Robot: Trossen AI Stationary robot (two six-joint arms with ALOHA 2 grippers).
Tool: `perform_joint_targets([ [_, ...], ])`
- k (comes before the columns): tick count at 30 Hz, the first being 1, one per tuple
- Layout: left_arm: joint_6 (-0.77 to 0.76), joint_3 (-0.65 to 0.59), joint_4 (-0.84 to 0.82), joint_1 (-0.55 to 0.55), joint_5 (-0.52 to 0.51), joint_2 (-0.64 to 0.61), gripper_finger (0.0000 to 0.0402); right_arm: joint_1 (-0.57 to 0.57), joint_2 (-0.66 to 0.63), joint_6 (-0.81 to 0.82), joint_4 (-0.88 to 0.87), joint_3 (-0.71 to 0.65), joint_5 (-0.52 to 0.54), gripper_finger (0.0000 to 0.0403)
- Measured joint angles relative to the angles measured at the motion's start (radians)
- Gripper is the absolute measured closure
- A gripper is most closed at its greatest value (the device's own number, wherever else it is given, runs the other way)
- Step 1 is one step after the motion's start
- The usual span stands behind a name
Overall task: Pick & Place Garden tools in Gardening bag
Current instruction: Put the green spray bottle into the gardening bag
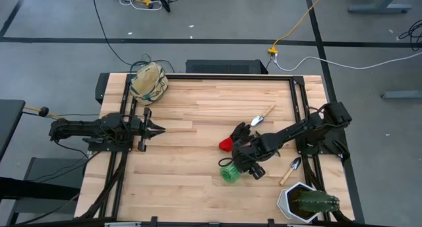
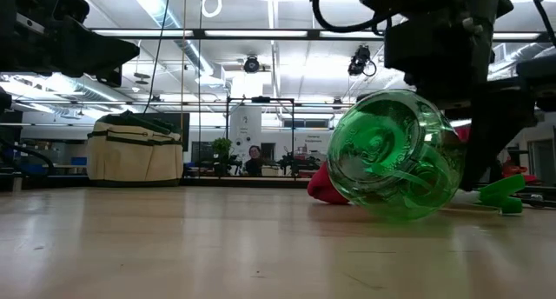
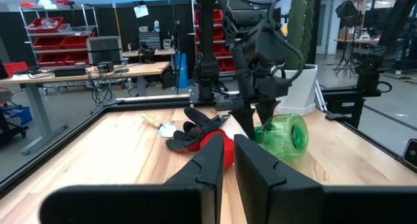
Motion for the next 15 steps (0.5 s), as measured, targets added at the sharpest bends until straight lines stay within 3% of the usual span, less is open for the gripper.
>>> perform_joint_targets([
  [15, 0.0, 0.0, -0.001, 0.0, 0.0, 0.0, 0.0358, 0.0, 0.023, 0.0, 0.018, 0.0, 0.008, 0.015],
])
